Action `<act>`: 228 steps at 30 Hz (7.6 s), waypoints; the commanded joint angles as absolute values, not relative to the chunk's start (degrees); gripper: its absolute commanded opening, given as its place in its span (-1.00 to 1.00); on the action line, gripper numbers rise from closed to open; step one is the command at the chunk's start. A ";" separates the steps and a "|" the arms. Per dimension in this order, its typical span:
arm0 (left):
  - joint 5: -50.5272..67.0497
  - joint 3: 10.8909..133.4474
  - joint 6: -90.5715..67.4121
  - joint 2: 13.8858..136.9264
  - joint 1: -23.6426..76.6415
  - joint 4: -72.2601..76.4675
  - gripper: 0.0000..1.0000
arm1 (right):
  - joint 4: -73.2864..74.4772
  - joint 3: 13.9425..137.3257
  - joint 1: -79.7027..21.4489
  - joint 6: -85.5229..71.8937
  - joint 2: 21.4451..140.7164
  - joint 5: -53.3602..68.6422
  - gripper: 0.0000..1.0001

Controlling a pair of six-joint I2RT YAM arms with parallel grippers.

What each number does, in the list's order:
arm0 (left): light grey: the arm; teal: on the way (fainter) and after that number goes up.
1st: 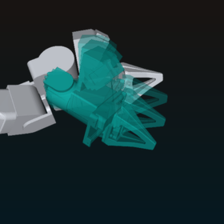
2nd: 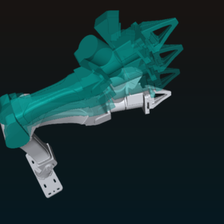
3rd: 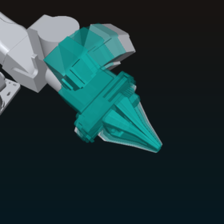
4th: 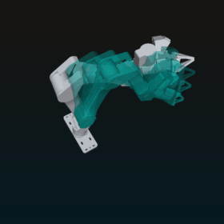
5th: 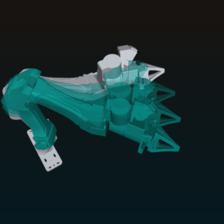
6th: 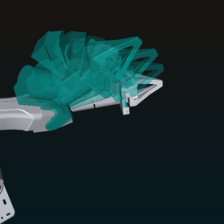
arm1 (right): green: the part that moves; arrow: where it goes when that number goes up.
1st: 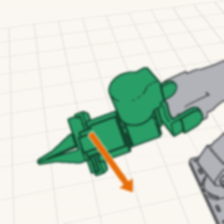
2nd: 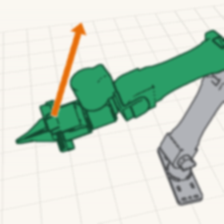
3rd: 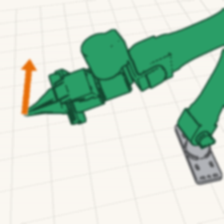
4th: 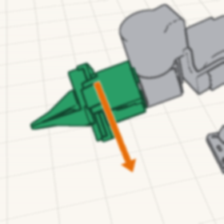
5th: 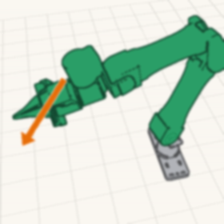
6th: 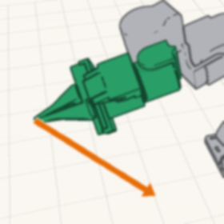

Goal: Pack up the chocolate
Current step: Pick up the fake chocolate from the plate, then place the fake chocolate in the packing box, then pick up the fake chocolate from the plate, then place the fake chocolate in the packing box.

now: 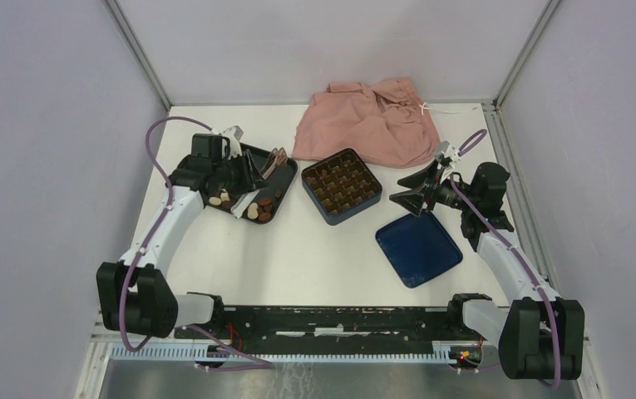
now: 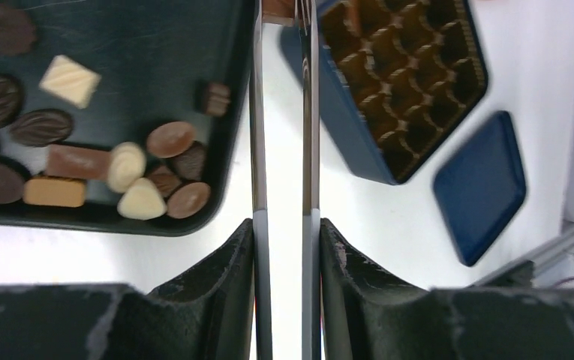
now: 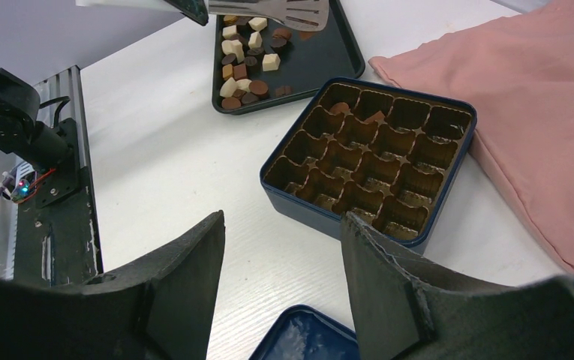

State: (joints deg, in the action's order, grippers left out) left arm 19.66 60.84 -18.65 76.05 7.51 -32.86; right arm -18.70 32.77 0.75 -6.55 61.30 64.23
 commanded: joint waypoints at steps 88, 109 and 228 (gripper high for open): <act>-6.01 72.21 -17.24 83.60 37.73 -21.77 -0.19 | -17.58 35.86 0.54 -2.98 60.33 64.52 0.27; -0.31 61.76 -17.89 66.65 15.63 -44.75 -0.11 | -17.89 35.64 0.50 -3.21 60.38 64.63 0.27; 0.29 79.67 -23.32 92.85 37.33 -26.80 -0.92 | -16.20 36.21 0.45 -1.60 60.57 63.55 0.28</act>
State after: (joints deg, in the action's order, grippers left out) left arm 6.17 74.54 -24.86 90.43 36.07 -28.18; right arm -15.79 33.45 0.75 -2.94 61.17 64.10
